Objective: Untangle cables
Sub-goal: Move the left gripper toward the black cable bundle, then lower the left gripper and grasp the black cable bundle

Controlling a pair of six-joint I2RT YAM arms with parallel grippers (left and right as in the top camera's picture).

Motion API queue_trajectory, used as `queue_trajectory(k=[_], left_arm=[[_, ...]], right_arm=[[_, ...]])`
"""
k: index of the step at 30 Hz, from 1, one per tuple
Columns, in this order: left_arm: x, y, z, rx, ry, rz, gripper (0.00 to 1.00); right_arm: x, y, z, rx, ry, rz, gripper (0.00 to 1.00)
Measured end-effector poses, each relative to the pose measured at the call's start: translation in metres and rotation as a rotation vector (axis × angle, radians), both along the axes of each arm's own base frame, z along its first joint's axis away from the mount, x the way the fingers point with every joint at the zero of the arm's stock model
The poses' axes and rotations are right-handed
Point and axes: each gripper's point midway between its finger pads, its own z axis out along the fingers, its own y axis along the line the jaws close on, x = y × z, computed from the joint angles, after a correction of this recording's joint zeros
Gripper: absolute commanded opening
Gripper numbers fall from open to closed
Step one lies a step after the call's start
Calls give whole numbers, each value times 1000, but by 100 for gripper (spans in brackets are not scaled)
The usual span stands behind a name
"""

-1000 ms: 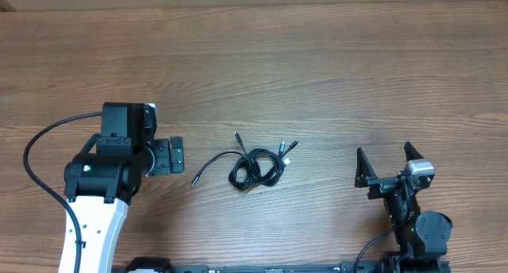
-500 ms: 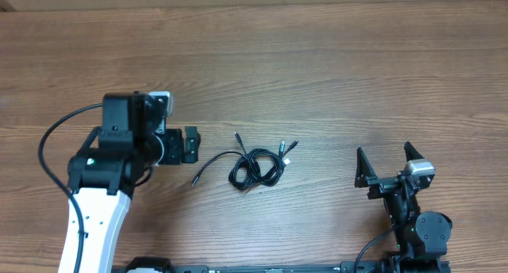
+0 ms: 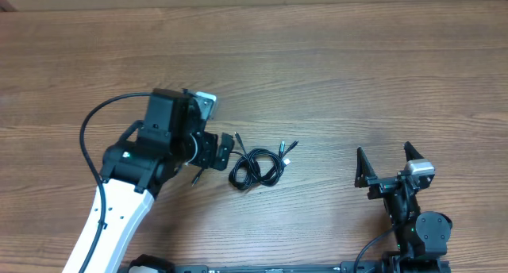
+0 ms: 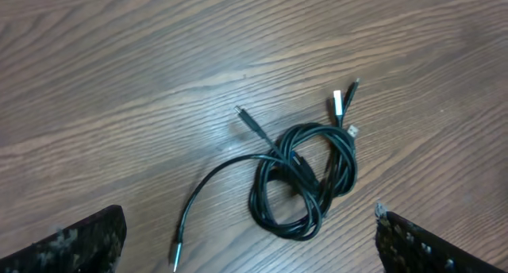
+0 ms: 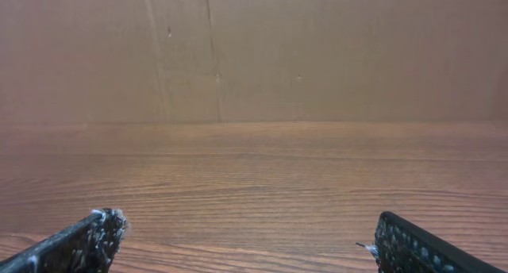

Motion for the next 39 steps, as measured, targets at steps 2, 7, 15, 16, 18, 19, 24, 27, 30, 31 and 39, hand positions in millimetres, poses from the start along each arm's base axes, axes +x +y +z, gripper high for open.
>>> queue_trajectory(k=[2,7,15,16,18,19,24,27,30,31,39], left_arm=[[1,-2,1,-1,-8,-7,100],[2,0,1,10,-16,1,100],[3,2,1,23,-20,7,100],[3,2,1,23,-20,7,100],[3,2,1,23,-20,7,100],[3,2,1,23,-20,7,100],[3,2,1,23,-20,8,100],[4,2,1,25,-21,8,100],[3,2,1,25,-20,9,100],[3,3,1,26,-19,9,100],[2,-1,1,6,-14,-5,100]], right_arm=[[0,0,0,0,0,0,100],[0,0,0,0,0,0,100],[0,0,0,0,0,0,100],[0,0,0,0,0,0,100],[0,0,0,0,0,0,100],[0,0,0,0,0,0,100],[0,0,0,0,1,0,100],[0,0,0,0,0,0,100],[0,0,0,0,0,0,100],[0,0,0,0,1,0,100],[0,0,0,0,0,0,100]])
